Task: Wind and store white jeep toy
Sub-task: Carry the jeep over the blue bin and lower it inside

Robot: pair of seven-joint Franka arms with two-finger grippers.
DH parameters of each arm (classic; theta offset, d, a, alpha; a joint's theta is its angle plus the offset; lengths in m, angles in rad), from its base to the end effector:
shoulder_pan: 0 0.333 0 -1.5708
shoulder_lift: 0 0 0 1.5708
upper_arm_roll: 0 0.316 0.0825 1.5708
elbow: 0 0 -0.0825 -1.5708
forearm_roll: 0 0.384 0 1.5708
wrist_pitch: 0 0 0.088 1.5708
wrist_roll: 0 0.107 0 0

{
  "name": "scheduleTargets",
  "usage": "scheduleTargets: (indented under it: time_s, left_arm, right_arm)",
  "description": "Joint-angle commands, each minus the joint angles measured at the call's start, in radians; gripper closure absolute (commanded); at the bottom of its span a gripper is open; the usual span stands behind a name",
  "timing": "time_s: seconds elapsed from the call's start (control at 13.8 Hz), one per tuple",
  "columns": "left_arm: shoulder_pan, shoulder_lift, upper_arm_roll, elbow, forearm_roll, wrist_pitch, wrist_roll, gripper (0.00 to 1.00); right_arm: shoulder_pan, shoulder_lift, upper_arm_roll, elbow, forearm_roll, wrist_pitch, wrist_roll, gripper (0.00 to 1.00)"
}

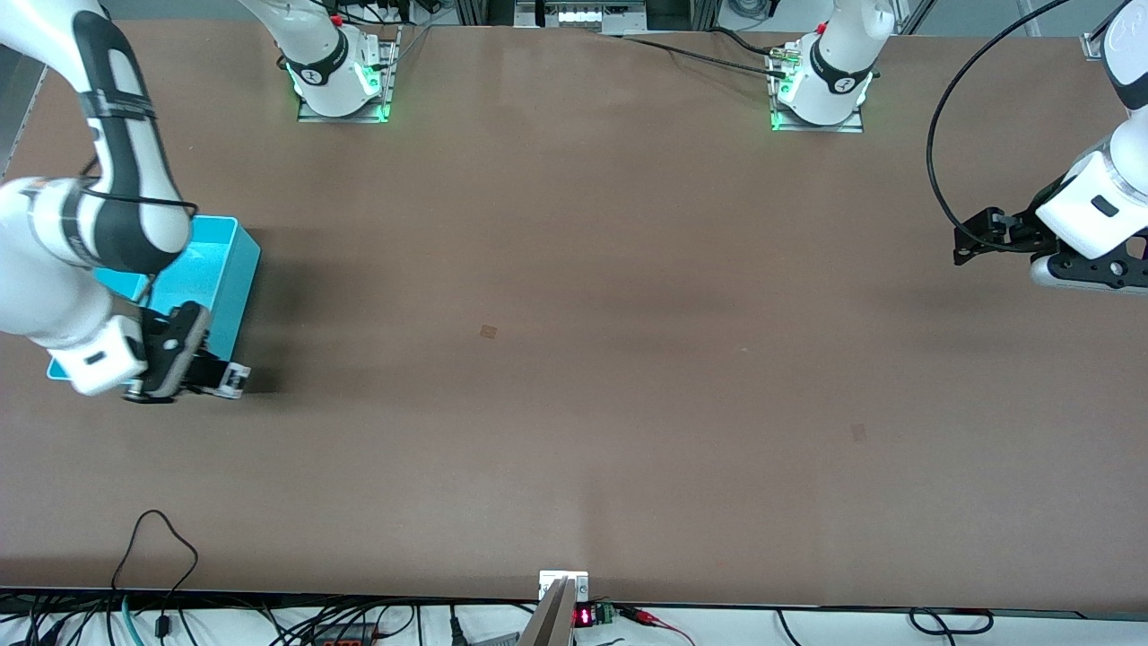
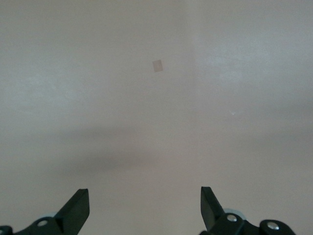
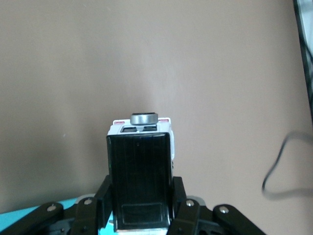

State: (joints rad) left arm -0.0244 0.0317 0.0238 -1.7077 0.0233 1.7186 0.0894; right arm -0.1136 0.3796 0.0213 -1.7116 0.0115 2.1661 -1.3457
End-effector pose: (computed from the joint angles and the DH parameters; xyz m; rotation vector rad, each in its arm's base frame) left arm 0.5706 0.0016 0.5543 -3.1152 0.1460 0.0340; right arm 0.6608 -0.0621 0.3765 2.5210 1.8103 0.1056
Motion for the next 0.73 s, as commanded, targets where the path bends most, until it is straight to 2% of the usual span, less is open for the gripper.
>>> scheduleTargets:
  time_s: [0.0, 0.15, 0.44, 0.65]
  left_arm:
    - [0.001, -0.007, -0.008, 0.010, 0.015, -0.011, 0.010, 0.00]
    - [0.001, -0.007, -0.010, 0.010, 0.015, -0.014, 0.012, 0.00]
    - [-0.002, -0.009, -0.013, 0.011, 0.017, -0.014, 0.009, 0.00]
    - [-0.012, -0.007, -0.019, 0.026, 0.017, -0.016, -0.002, 0.00]
  right_arm:
    - [-0.026, -0.047, -0.052, -0.006, 0.013, -0.081, 0.162, 1.00]
    - [-0.029, -0.051, -0.102, -0.006, 0.013, -0.149, 0.360, 1.00]
    - [-0.032, -0.047, -0.167, -0.032, 0.004, -0.157, 0.695, 1.00]
    - [-0.032, -0.051, -0.211, -0.147, 0.004, -0.034, 0.830, 1.00]
